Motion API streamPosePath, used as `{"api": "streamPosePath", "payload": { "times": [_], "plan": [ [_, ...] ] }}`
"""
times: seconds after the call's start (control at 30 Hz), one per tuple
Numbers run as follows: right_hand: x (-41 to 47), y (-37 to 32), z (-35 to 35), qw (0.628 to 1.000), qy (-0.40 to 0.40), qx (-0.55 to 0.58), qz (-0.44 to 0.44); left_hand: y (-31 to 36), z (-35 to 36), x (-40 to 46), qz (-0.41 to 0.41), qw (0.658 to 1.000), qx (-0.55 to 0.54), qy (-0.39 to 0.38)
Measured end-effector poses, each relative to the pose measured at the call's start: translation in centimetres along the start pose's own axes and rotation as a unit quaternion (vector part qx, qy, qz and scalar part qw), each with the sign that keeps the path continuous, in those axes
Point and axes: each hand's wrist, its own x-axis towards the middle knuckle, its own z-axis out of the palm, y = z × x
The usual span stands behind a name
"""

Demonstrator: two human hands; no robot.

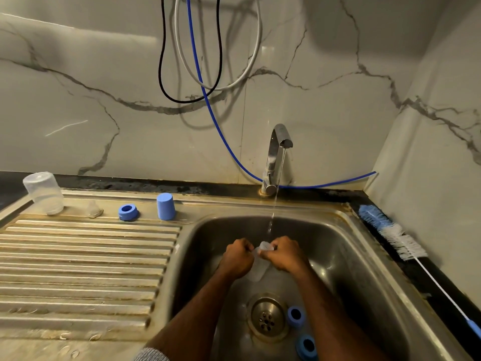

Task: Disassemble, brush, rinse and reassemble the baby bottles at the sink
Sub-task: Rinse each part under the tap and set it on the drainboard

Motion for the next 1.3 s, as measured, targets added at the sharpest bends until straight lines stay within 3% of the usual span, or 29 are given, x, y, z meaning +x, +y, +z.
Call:
{"api": "streamPosePath", "payload": {
  "times": [0.1, 0.23, 0.33, 0.53, 0.73, 0.97, 1.3],
  "plan": [
    [0.1, 0.4, -0.1, 0.998, 0.051, -0.017, 0.014, -0.1, -0.2, 0.0, -0.007, 1.000, 0.007, 0.002],
    [0.0, 0.2, 0.1, 1.000, -0.003, 0.001, 0.015, -0.3, 0.2, 0.2, -0.016, 1.000, 0.012, -0.001],
    [0.3, 0.1, -0.1, 1.000, 0.021, -0.018, -0.007, -0.4, 0.2, 0.3, -0.033, 0.999, 0.028, -0.015],
    [0.1, 0.7, -0.2, 0.985, -0.024, 0.168, 0.018, -0.5, -0.1, -0.1, -0.048, 0.997, 0.028, -0.045],
    [-0.2, 1.5, 0.8, 0.925, -0.082, 0.363, 0.076, -0.7, -0.1, -0.2, -0.080, 0.994, -0.072, -0.025],
    [-0.3, 2.0, 1.3, 0.883, -0.082, 0.428, 0.174, -0.2, -0.3, -0.4, -0.021, 0.972, -0.230, 0.034],
    [0.7, 3.5, 2.1, 0.850, -0.109, 0.449, 0.254, 0.8, -0.2, -1.0, 0.146, 0.970, -0.192, -0.032]
  ]
}}
